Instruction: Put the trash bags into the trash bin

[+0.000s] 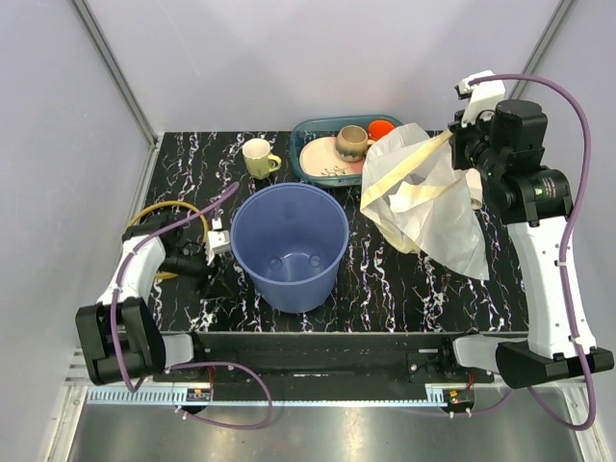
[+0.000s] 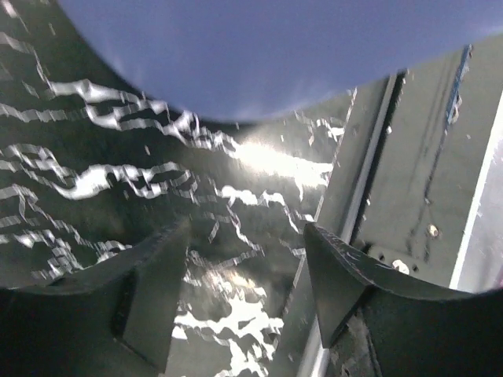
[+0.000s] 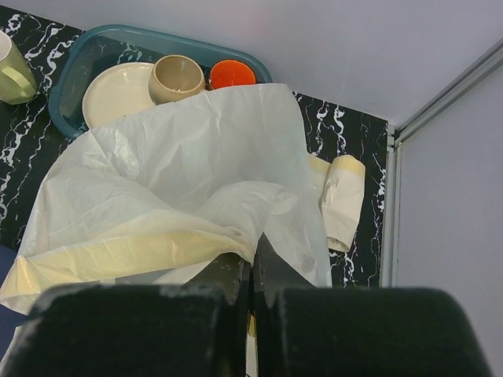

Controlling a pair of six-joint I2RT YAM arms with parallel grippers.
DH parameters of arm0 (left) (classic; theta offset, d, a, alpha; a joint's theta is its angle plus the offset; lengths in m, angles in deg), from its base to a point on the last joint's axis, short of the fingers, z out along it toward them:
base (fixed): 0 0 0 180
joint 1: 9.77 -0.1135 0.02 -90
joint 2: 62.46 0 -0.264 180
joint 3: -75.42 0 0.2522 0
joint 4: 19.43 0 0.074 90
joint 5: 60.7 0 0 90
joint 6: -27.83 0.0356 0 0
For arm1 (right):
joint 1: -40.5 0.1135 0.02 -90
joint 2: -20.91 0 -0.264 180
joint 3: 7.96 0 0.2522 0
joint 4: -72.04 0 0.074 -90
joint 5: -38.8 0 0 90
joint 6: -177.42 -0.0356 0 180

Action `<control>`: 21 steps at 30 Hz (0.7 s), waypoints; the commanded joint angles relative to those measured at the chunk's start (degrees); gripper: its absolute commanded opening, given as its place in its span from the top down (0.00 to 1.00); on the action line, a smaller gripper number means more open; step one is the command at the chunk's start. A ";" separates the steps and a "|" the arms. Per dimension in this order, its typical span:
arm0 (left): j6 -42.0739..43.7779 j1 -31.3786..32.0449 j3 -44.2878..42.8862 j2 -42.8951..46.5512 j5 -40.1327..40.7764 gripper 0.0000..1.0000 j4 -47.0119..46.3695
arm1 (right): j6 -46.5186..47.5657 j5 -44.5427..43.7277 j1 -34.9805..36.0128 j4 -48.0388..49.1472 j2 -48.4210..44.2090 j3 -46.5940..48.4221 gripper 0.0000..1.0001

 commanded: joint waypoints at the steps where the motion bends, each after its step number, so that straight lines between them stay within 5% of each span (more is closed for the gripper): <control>1: -15.73 5.08 2.60 6.53 -16.77 0.34 -18.30 | 1.38 -1.56 -0.16 -0.04 -0.09 1.38 1.00; 5: -57.87 11.39 12.15 13.28 -17.51 0.30 -49.05 | 2.35 -5.24 -0.24 -2.32 2.28 4.53 1.00; 6: -62.67 12.98 13.75 14.87 -16.37 0.30 -59.46 | 2.35 -5.60 -0.24 -2.24 2.37 5.07 1.00; 10: -80.78 19.41 19.12 18.84 -7.95 0.29 -75.98 | 0.42 -2.62 -0.16 -1.19 1.85 11.20 1.00; 16: -93.47 20.38 19.84 12.18 -0.11 0.28 -90.23 | -2.31 2.65 -0.24 2.32 2.11 21.40 1.00; 21: -85.33 19.25 14.66 14.09 -1.67 0.27 -82.44 | -4.77 8.19 -0.16 11.80 2.81 28.17 1.00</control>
